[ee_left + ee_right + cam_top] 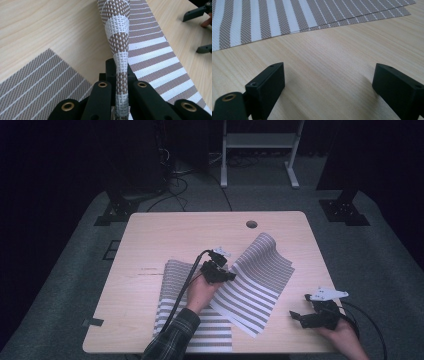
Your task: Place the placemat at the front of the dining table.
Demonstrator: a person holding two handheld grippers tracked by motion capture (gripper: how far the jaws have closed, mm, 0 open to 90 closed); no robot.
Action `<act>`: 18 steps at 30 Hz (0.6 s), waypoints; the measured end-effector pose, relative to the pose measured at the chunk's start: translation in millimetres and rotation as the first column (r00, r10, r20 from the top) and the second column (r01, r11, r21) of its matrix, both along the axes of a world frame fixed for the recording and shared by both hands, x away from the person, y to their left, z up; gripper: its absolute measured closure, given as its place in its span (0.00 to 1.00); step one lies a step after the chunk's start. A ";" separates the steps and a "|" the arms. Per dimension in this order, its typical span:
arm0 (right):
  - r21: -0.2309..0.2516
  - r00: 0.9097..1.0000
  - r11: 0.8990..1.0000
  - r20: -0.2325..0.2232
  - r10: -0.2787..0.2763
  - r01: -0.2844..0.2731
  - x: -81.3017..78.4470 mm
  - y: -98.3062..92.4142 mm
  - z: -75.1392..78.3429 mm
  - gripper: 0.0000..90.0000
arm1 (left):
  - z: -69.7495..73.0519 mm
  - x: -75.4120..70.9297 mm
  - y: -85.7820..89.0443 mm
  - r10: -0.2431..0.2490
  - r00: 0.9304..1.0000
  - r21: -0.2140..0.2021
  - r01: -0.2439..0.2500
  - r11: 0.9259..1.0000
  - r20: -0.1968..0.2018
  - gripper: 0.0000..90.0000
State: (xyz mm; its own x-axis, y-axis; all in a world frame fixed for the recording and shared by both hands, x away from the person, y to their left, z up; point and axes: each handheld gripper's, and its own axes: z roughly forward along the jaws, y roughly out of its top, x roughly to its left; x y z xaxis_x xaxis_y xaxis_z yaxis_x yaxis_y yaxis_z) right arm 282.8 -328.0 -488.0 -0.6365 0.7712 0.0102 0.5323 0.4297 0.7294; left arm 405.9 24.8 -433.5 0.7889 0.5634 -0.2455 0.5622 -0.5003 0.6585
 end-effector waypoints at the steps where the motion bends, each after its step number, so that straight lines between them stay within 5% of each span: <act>1: 0.000 1.000 1.000 0.000 0.000 0.000 0.0 0.0 0.0 0.11 | -0.9 1.0 -2.4 0.002 1.000 -0.003 -0.002 1.000 -0.001 0.99; 6: 0.000 1.000 1.000 0.000 0.001 -0.001 -0.3 0.1 0.0 0.11 | -5.6 4.9 -6.4 0.012 1.000 -0.001 -0.012 1.000 -0.005 0.90; 12: 0.000 1.000 1.000 0.000 0.002 -0.002 -0.3 0.1 0.0 0.11 | -4.8 6.8 1.1 0.046 0.998 0.069 -0.048 0.996 0.032 0.49; 18: 0.000 1.000 1.000 0.000 0.002 -0.002 -0.3 0.2 0.0 0.11 | 6.6 3.1 29.0 0.070 0.996 0.025 -0.071 0.997 0.052 0.27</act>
